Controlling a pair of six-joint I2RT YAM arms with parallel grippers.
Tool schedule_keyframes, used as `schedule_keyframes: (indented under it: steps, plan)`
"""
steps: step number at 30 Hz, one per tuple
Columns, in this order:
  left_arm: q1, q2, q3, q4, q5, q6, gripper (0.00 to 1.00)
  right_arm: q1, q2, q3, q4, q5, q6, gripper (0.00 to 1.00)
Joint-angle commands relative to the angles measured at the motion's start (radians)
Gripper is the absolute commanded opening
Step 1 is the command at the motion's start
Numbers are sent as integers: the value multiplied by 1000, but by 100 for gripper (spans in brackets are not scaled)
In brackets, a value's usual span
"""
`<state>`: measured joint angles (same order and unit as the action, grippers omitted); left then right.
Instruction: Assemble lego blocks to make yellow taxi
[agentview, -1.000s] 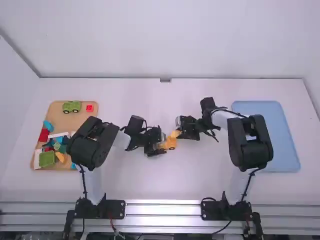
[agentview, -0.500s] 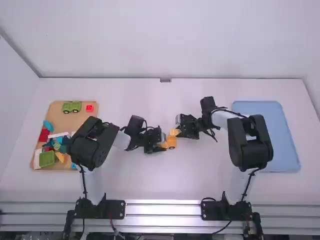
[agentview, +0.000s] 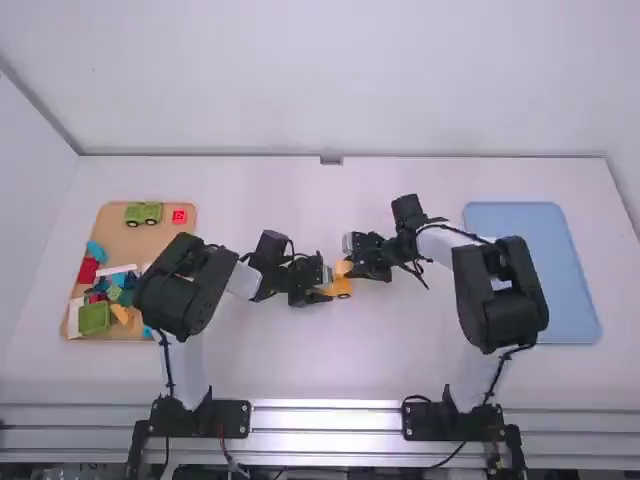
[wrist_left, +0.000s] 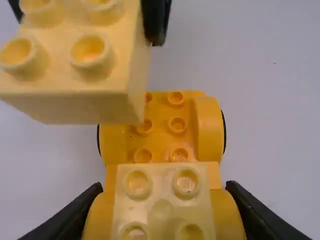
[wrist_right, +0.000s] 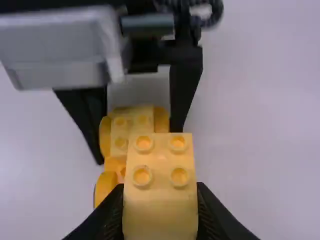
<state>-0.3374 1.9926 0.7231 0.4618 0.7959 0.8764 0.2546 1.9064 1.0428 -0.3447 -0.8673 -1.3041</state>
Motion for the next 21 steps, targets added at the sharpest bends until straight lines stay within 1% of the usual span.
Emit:
schedule_keyframes:
  steps: [1, 3, 5, 8, 11, 13, 15, 21]
  plan:
    - [1, 14, 10, -8, -19, 11, 35, 26, -98, -57, 74, 66, 74, 18]
    - [1, 14, 10, -9, -17, 11, 34, 36, -129, -112, 167, 107, 135, 17]
    - [5, 14, 10, -8, 24, 12, 35, 31, -140, -171, 248, 95, 175, 16]
    - [11, 14, 9, -9, 55, 12, 35, 13, -135, -206, 267, 39, 177, 16]
    - [8, 14, 8, -17, 56, 13, 35, -8, -130, -230, 262, -11, 139, 16]
    - [3, 14, 8, -46, 63, 72, 34, -19, -128, -242, 250, -42, 103, 16]
    - [3, 14, 10, -69, 79, 107, 34, -19, -126, -251, 250, -53, 84, 16]
    - [11, 14, 9, -71, 86, 98, 34, 10, -124, -271, 255, -44, 90, 16]
